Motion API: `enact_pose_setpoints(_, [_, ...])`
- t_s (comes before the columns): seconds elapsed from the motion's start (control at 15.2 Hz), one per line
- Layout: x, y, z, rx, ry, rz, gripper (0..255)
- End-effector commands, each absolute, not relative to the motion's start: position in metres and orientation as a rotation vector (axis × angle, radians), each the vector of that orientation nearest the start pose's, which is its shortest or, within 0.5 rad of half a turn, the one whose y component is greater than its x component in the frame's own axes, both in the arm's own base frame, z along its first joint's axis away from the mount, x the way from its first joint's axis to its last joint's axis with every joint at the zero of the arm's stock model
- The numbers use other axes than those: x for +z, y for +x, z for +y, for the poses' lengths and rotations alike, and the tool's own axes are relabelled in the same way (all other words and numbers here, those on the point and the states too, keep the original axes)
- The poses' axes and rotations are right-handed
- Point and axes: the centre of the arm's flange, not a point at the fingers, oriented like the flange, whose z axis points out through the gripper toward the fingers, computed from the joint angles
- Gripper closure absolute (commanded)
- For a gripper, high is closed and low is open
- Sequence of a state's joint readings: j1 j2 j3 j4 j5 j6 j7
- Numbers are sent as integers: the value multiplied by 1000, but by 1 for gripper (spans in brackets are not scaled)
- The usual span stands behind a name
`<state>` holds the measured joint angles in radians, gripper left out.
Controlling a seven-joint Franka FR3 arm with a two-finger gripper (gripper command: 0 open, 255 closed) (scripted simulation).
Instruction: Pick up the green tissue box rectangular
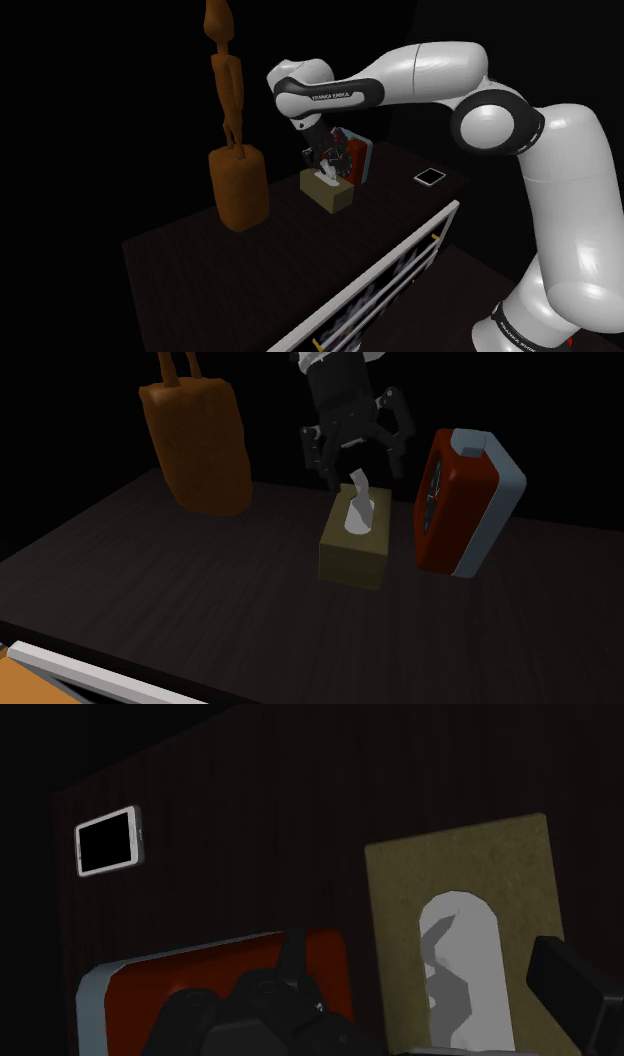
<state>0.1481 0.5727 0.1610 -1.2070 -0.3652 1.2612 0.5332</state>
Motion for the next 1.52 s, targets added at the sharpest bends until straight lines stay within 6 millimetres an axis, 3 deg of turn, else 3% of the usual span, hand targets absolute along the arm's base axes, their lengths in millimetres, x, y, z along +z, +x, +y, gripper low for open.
enact_pose_setpoints(0.0, [416,649,133,641,-3517,438,0])
enact_pose_setpoints(0.2, [397,649,133,641,-3517,438,0])
enact_pose_setpoints(0.33, [397,649,133,641,-3517,438,0])
enact_pose_setpoints(0.4, [397,649,133,641,-3517,438,255])
enact_pose_setpoints(0.99, [397,649,133,641,-3517,438,255])
enact_pose_setpoints(1.45, [434,649,133,641,-3517,438,255])
